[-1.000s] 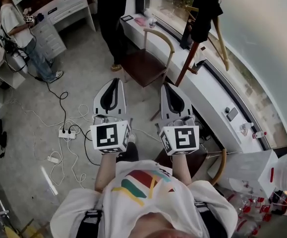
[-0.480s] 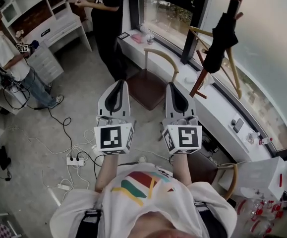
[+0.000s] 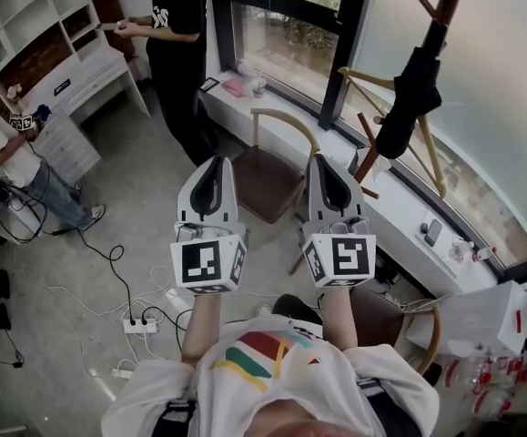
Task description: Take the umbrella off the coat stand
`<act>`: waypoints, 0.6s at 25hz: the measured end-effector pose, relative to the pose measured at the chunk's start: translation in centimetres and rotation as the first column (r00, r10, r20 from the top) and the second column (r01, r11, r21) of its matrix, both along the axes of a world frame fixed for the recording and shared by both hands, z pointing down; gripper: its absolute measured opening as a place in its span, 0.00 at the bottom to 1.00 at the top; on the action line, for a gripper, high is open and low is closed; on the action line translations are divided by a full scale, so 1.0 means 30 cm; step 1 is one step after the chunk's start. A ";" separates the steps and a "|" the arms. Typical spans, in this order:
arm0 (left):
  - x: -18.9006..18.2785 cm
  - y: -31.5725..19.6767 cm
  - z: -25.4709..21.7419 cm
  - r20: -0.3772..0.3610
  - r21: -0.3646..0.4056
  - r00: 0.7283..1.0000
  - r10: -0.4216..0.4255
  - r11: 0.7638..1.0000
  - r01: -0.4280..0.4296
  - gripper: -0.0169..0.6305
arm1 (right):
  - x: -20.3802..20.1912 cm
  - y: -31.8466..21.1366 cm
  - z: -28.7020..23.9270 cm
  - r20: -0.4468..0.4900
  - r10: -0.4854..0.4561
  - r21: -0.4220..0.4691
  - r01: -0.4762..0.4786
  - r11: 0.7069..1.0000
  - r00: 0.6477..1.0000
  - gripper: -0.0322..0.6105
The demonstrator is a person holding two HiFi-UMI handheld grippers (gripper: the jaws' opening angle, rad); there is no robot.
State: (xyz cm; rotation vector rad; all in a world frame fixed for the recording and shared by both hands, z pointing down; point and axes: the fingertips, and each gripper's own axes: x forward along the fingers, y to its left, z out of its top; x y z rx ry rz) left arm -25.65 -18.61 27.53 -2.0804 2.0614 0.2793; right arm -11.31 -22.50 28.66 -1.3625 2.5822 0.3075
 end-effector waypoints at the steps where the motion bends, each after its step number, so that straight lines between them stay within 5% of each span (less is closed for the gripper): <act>1: 0.012 -0.015 -0.001 0.008 -0.004 1.000 0.015 1.000 -0.015 0.05 | -0.001 -0.008 -0.006 0.003 0.007 -0.002 -0.007 1.000 1.000 0.05; 15: 0.234 -0.182 0.083 0.010 -0.044 0.989 0.149 0.988 -0.148 0.05 | 0.055 -0.088 0.036 -0.043 -0.008 -0.062 0.005 0.998 0.999 0.05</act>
